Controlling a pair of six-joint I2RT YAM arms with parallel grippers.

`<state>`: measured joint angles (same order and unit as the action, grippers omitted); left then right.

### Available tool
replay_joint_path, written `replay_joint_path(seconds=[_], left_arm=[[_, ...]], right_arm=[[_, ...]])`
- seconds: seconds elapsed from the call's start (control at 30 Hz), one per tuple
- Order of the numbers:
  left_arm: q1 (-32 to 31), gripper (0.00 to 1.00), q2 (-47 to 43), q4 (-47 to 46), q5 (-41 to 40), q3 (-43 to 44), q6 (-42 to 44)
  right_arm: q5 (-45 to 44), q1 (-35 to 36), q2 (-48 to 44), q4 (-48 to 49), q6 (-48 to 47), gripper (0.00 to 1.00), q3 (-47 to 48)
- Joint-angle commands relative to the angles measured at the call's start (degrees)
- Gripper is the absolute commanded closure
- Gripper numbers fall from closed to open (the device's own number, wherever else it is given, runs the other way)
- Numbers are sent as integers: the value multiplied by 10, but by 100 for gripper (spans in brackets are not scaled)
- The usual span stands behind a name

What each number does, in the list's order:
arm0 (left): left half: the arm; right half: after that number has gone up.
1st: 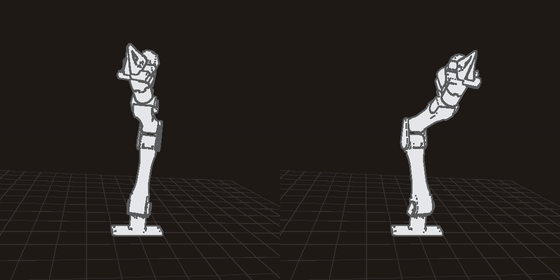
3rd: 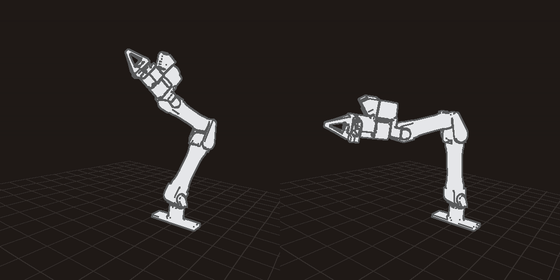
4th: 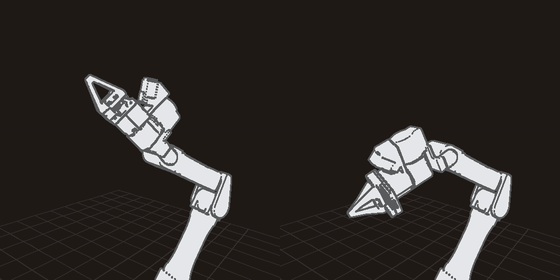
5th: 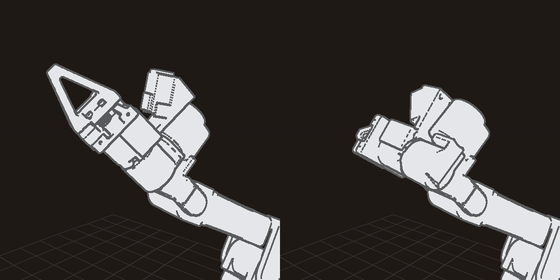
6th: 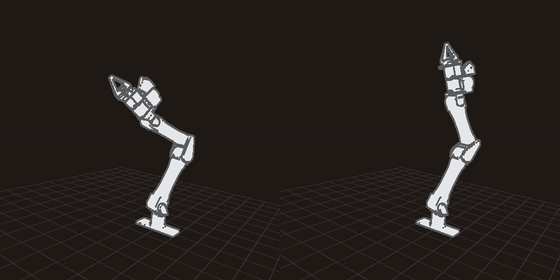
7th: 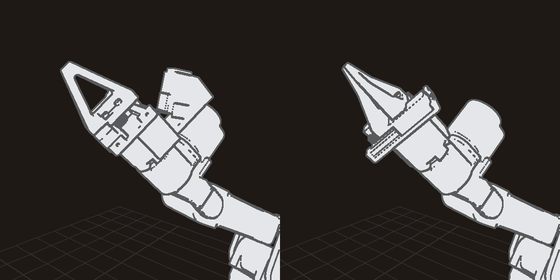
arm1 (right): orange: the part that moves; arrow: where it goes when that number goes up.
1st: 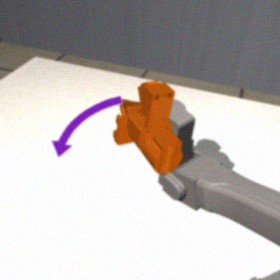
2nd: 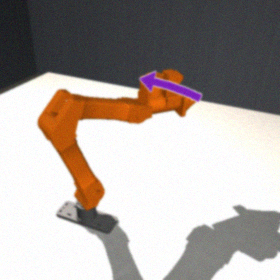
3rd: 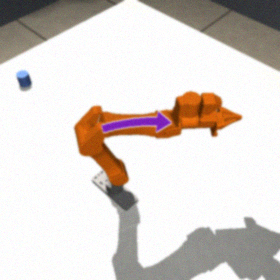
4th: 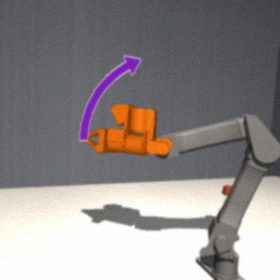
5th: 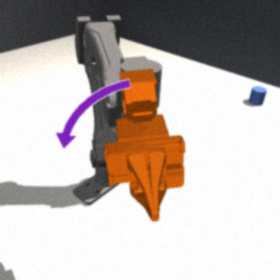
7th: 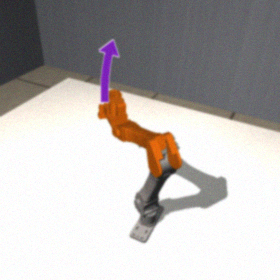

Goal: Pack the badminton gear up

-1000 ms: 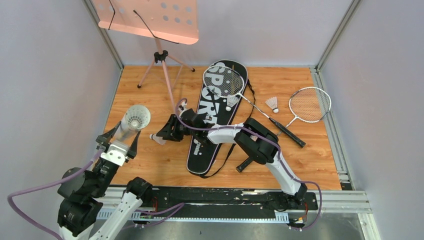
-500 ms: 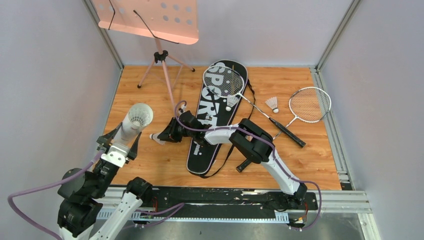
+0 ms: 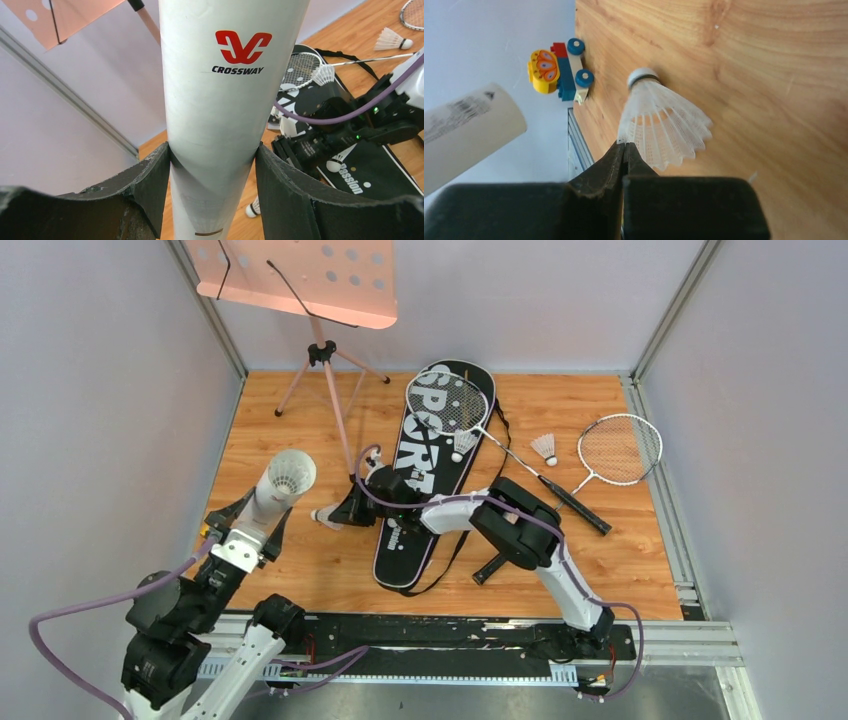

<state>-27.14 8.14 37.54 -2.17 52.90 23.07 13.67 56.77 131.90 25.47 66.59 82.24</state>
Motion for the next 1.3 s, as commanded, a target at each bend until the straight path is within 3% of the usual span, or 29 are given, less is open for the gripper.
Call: replay_joint_path(seconds=[0.0,0.23,0.5,0.63,0.73,0.83,1.0,1.27], left_arm=[[1,48,4,-23,28,-3,-22],[1,48,17,-10,53,-10,-54],[1,50,33,1,86,-47,-76],[1,50,45,-22,113,-71,-80],[1,51,61,-31,140,-87,-74],[1,51,77,-42,158,-103,-65],[1,51,87,-58,178,-121,-51],[1,51,88,-62,204,-141,-36]], right_arm=[[-15,-11,-127,53,-90,100,-60],[-32,-33,-308,27,-226,100,-179],[-133,-34,-555,-178,-452,100,-230],[-135,-34,-671,-235,-545,100,-246],[-90,-34,-733,-252,-609,100,-245],[-54,-33,-760,-295,-658,100,-226],[8,-25,-730,-373,-722,100,-148],[-41,39,-678,-445,-848,100,-64]])
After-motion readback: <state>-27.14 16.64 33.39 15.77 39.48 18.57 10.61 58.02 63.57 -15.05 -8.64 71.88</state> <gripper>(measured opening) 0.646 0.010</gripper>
